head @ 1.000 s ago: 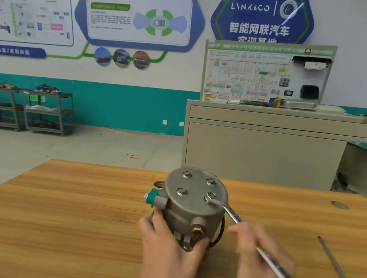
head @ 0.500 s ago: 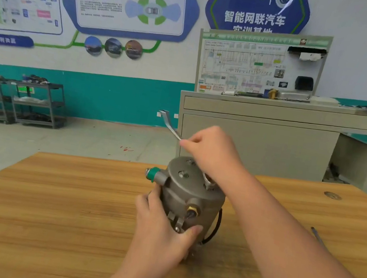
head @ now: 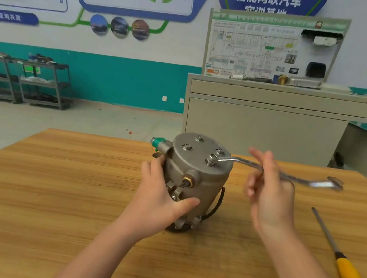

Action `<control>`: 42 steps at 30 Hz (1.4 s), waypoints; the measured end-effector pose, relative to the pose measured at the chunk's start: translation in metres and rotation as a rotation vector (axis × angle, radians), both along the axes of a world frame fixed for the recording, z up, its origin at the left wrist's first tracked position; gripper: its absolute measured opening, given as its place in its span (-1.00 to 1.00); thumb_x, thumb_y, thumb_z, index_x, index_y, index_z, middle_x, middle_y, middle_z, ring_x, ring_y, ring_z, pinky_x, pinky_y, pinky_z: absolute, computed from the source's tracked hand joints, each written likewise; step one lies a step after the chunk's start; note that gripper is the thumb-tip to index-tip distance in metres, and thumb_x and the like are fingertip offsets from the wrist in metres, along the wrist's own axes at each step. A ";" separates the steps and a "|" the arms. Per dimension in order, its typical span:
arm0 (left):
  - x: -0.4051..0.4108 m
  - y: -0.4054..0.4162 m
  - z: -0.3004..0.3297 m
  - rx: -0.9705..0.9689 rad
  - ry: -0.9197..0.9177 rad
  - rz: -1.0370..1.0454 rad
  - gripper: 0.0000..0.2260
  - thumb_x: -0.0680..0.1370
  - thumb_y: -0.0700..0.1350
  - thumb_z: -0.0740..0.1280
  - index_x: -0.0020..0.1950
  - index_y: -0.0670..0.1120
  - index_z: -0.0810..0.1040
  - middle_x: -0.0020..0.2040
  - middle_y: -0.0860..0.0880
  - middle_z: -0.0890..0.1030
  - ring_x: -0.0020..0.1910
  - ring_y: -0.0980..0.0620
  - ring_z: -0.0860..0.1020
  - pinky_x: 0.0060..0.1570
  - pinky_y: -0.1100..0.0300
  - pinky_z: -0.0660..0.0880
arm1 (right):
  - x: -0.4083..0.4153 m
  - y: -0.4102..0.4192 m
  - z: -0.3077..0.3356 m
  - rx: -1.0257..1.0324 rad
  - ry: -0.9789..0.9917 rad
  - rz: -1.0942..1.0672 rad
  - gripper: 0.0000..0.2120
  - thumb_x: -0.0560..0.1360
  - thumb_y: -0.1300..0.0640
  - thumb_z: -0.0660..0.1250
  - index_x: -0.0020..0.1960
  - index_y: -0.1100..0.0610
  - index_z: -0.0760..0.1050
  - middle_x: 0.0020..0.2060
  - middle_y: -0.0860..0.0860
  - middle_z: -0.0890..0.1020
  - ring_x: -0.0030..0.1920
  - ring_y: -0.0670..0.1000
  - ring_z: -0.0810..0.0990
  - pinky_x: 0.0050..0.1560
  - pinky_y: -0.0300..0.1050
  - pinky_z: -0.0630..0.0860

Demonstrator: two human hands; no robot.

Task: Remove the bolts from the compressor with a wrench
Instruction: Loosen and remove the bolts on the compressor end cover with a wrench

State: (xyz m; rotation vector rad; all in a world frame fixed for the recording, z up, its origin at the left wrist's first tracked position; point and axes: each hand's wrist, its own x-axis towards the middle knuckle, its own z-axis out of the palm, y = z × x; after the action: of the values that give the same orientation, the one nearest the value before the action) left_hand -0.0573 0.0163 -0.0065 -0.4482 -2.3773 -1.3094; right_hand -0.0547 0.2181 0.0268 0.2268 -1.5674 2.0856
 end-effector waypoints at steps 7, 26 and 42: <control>-0.004 0.014 0.000 -0.001 0.046 0.077 -0.22 0.29 0.14 0.56 0.31 0.19 0.10 0.08 0.38 0.10 0.12 0.24 0.28 0.18 0.31 0.24 | -0.075 -0.001 0.079 0.691 -0.439 -0.219 -0.65 0.43 -0.06 0.45 -0.44 0.09 0.54 -0.68 -0.12 0.32 -0.52 -0.01 0.22 -0.47 -0.15 0.17; -0.002 0.002 -0.006 0.019 0.027 0.027 -0.18 0.27 0.20 0.55 0.24 0.30 -0.01 0.07 0.44 0.09 0.16 0.46 0.25 0.02 0.42 0.30 | 0.019 -0.008 0.004 0.033 0.199 -0.024 -0.64 0.56 -0.12 0.24 -0.21 0.12 0.60 -0.52 -0.10 0.35 -0.47 -0.10 0.30 -0.41 -0.27 0.25; -0.008 0.015 -0.004 0.030 0.012 0.132 0.05 0.26 0.19 0.56 0.52 -0.02 -0.01 0.03 0.20 0.09 0.10 0.21 0.28 0.12 0.34 0.25 | -0.058 -0.091 0.128 1.581 -0.050 -0.266 -0.82 0.49 -0.02 0.35 -0.16 0.09 0.56 -0.38 -0.02 0.44 -0.31 0.03 0.46 -0.41 -0.20 0.28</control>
State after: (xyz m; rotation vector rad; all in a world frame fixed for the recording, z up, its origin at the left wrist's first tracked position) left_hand -0.0654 0.0309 -0.0102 -0.2845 -2.3308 -1.2780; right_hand -0.1125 0.1270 0.1549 0.4340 -2.6923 0.2694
